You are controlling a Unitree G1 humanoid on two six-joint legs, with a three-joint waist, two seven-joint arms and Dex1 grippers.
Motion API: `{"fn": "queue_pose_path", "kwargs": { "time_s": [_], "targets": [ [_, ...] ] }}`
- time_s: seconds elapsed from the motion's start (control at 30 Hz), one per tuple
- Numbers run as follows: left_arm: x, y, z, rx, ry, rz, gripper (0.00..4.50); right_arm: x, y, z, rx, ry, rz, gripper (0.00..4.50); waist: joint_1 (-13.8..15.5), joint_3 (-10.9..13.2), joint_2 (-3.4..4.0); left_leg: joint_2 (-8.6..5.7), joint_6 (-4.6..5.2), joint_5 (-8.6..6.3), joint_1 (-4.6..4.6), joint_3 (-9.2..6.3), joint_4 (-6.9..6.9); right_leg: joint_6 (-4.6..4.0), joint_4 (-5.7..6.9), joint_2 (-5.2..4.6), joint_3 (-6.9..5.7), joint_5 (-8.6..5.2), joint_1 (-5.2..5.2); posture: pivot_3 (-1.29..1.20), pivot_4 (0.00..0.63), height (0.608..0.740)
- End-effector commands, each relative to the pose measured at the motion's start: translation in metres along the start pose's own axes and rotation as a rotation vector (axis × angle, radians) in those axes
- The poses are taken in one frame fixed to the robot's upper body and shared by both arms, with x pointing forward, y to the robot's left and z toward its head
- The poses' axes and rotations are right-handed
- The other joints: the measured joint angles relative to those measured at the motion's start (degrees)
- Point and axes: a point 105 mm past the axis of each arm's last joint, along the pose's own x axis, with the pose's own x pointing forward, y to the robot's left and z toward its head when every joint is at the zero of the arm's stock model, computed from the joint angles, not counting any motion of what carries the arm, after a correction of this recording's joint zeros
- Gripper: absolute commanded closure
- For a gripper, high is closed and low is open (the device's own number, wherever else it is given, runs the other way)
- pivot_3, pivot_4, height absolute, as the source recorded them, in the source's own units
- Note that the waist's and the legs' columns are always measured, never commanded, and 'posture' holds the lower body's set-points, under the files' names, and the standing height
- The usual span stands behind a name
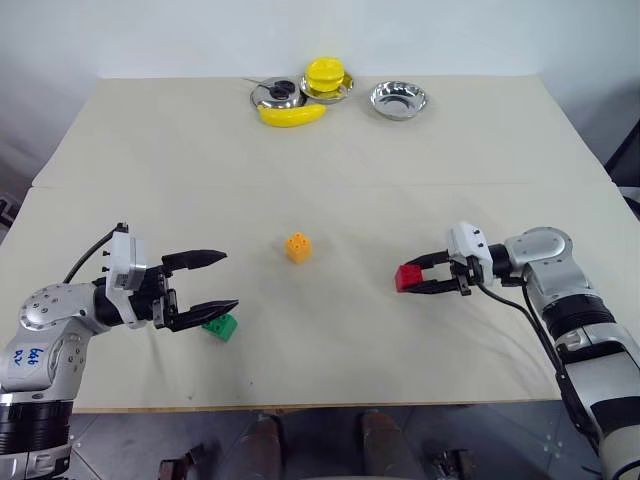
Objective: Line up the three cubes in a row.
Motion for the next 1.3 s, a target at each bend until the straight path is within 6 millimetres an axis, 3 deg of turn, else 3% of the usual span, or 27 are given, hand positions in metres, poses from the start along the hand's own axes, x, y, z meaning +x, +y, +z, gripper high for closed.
{"fn": "queue_pose_path", "kwargs": {
  "time_s": [0.03,0.3,0.4,0.6,0.63,0.77,0.9,1.03,1.23,1.3],
  "targets": [
    [-0.006,0.002,0.017,0.059,-0.014,0.008,0.00,0.003,0.012,-0.003,-0.006,0.012,0.093,3.01,0.0,0.0,0.00,0.00,0.00,0.00,0.00,0.00,-0.01,0.00,0.00,0.00,0.00,0.00,0.00,0.00,0.150,0.740],
    [-0.004,0.003,0.019,0.062,-0.018,0.011,0.00,0.003,0.008,-0.004,0.048,0.013,0.087,3.01,-0.1,0.0,0.00,0.02,0.00,0.00,0.00,0.00,-0.01,-0.01,0.00,0.01,0.00,0.00,0.00,0.00,0.150,0.740],
    [-0.005,0.006,0.021,0.060,-0.032,0.031,0.00,-0.002,0.002,0.004,0.025,-0.008,0.061,2.04,0.0,0.0,0.00,0.03,0.00,0.00,0.01,0.00,0.01,-0.01,0.01,0.02,0.00,0.00,0.00,0.00,0.150,0.740],
    [-0.021,0.020,0.015,0.029,-0.039,0.144,0.00,-0.020,0.005,0.042,-0.076,-0.124,0.039,0.15,0.1,0.0,0.02,0.02,-0.01,0.00,-0.02,-0.01,-0.01,0.00,0.00,0.00,-0.01,0.00,-0.03,0.00,0.150,0.740],
    [-0.026,0.023,0.013,0.024,-0.042,0.172,0.00,-0.023,0.009,0.047,-0.088,-0.143,0.040,0.06,0.1,0.0,0.02,0.02,-0.01,0.00,-0.02,-0.01,-0.02,0.00,0.00,-0.01,-0.01,0.00,-0.03,0.00,0.150,0.740],
    [-0.060,0.033,0.000,-0.043,-0.024,0.310,0.00,-0.036,0.031,0.074,-0.145,-0.335,0.037,0.06,0.1,0.0,0.01,0.02,0.03,-0.02,-0.02,-0.01,-0.04,-0.01,-0.02,0.00,-0.01,-0.01,-0.02,0.00,0.150,0.740],
    [-0.107,0.035,-0.028,-0.124,0.034,0.478,0.00,-0.040,0.042,0.071,-0.076,-0.388,-0.011,0.06,0.0,0.0,0.02,0.04,0.24,-0.14,-0.02,0.00,-0.04,-0.02,0.00,0.00,-0.02,-0.01,-0.02,0.00,0.150,0.740],
    [-0.150,0.013,-0.062,-0.232,0.132,0.579,0.00,-0.045,0.050,0.068,0.000,-0.456,-0.079,0.06,0.1,0.0,0.01,0.04,0.35,-0.21,0.01,0.01,-0.06,-0.06,0.00,0.01,-0.01,-0.03,-0.02,0.00,0.150,0.740],
    [-0.163,-0.002,-0.063,-0.238,0.144,0.585,0.00,-0.041,0.066,0.078,-0.010,-0.494,-0.061,0.06,1.4,0.0,-0.01,0.05,0.31,-0.22,0.01,-0.01,0.01,-0.07,0.02,-0.01,-0.04,-0.04,0.01,0.00,0.150,0.740],
    [-0.158,-0.010,-0.063,-0.226,0.163,0.532,0.00,-0.037,0.071,0.079,-0.070,-0.496,-0.051,0.06,1.6,0.0,-0.05,0.06,0.30,-0.21,0.04,-0.01,-0.01,-0.07,0.04,0.00,-0.04,-0.03,0.01,0.00,0.150,0.740]
  ]
}}
